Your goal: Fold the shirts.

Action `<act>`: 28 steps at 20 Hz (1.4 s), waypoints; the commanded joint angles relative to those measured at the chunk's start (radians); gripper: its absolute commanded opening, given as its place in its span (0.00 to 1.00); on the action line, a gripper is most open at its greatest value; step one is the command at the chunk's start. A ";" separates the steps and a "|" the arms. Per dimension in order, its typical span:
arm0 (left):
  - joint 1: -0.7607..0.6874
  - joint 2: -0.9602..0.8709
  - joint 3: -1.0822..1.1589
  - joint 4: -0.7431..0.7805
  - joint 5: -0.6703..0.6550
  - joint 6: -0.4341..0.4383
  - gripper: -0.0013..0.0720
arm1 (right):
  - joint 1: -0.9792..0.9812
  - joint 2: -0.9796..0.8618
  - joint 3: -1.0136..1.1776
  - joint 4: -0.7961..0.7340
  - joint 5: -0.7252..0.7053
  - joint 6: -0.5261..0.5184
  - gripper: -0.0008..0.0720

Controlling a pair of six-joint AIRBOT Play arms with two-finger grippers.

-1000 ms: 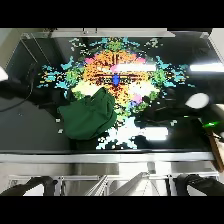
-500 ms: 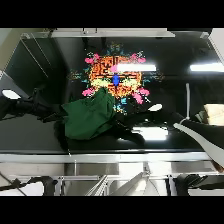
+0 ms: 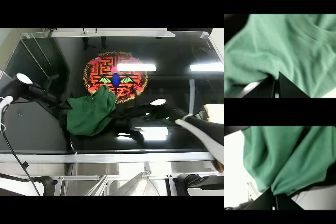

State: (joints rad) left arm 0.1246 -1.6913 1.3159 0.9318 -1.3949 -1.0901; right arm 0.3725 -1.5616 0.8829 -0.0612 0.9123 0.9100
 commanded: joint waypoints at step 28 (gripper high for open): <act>0.047 0.291 0.045 -0.087 0.127 -0.097 0.97 | -0.614 0.117 0.407 -0.344 0.406 0.111 0.61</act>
State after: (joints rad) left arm 0.1001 -1.2812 1.2869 0.8383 -1.1423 -1.1854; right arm -0.1272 -1.4090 1.2896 -0.4000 1.1828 1.0389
